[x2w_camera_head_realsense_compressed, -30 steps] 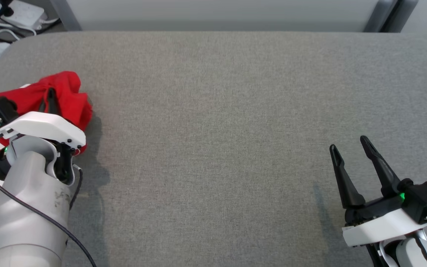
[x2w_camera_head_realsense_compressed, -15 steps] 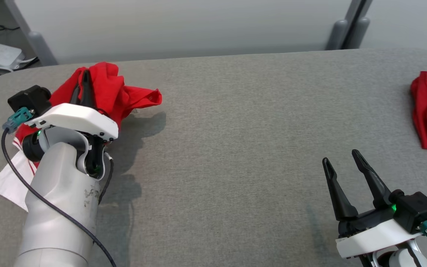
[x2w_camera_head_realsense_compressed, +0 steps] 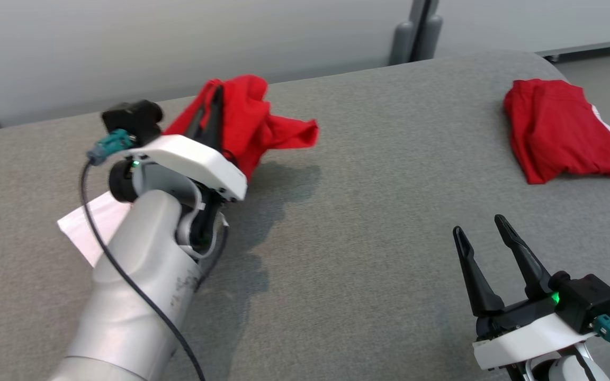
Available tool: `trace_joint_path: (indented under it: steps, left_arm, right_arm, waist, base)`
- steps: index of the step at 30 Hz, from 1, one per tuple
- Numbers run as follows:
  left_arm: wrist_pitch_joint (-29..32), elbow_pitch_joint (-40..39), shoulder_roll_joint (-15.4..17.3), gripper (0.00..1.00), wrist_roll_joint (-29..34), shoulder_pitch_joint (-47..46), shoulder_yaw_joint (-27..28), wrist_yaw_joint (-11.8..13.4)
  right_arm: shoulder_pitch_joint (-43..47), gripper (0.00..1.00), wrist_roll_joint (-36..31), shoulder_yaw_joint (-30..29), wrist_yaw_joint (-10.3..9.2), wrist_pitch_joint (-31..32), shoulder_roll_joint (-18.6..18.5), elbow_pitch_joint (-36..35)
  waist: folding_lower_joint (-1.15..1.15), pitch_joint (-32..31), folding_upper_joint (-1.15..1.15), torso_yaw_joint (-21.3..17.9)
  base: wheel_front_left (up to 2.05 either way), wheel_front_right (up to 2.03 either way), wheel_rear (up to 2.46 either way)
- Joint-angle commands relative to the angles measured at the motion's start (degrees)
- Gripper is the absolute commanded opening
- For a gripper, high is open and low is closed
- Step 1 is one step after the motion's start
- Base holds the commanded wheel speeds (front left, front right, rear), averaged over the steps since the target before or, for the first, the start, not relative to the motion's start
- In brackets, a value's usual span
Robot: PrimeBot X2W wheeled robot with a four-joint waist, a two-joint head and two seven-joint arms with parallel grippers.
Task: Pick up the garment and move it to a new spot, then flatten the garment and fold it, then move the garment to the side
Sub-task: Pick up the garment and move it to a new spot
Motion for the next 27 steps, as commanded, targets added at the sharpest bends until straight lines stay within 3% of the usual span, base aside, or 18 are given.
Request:
trace_joint_path:
  steps: [1, 12, 20, 21, 22, 23, 24, 25, 27]
  left_arm:
    - [0.0, -2.8, 1.7, 0.00, -1.7, -0.2, -1.4, 1.5]
    - [0.2, -6.0, 1.7, 0.00, -13.1, -0.2, -22.0, 9.3]
    - [-1.6, -2.2, 1.7, 0.00, -18.3, -0.6, -30.2, 10.4]
    - [-1.7, -1.8, 1.7, 0.07, -18.8, -0.8, -31.3, 10.1]
    - [-1.9, -1.5, 1.7, 0.27, -19.5, -1.0, -32.1, 9.9]
    - [-2.1, -1.3, 1.7, 0.40, -20.2, -1.2, -32.8, 9.8]
    - [-2.3, -1.1, 1.7, 0.62, -20.8, -1.5, -33.5, 9.8]
    - [-2.5, -1.0, 1.7, 1.00, -21.4, -1.9, -34.1, 9.7]
    - [-3.0, -1.3, 1.7, 1.00, -22.5, -2.6, -35.2, 9.2]
  right_arm:
    - [-1.4, 1.00, 0.3, 1.3, 0.23, -0.6, -0.1, -1.4]
    - [-3.0, 1.00, 0.5, 2.7, 0.23, -0.6, 0.9, -1.2]
    - [-4.1, 1.00, 0.5, 3.1, 0.23, -0.6, 1.7, -1.0]
    - [-4.1, 1.00, 0.4, 3.0, 0.23, -0.6, 1.8, -0.9]
    - [-4.2, 1.00, 0.4, 3.0, 0.23, -0.6, 1.9, -0.9]
    - [-4.2, 1.00, 0.4, 2.8, 0.23, -0.6, 1.9, -0.9]
    - [-4.2, 1.00, 0.3, 2.8, 0.23, -0.6, 1.9, -0.8]
    - [-4.1, 1.00, 0.3, 2.7, 0.23, -0.6, 2.0, -0.8]
    - [-4.0, 1.00, 0.2, 2.6, 0.23, -0.6, 2.0, -0.7]
  waist:
    - [0.00, 0.2, 0.00, -1.9]
    - [0.00, 2.4, 0.00, -7.4]
    - [0.00, 4.2, 0.00, -9.1]
    - [0.00, 4.3, 0.00, -9.1]
    - [0.00, 4.4, 0.00, -9.1]
    - [0.00, 4.5, 0.00, -9.0]
    - [0.00, 4.6, 0.00, -8.8]
    - [0.00, 4.6, 0.00, -8.5]
    - [0.00, 4.4, 0.00, -7.7]
  base:
    - [0.00, 0.00, 0.00]
    - [0.00, 0.00, 0.00]
    - [0.00, 0.00, 0.00]
    - [0.00, 0.00, 0.00]
    - [0.00, 0.00, 0.00]
    - [0.00, 0.00, 0.00]
    - [0.00, 0.00, 0.00]
    - [0.00, 0.00, 0.00]
    - [0.00, 0.00, 0.00]
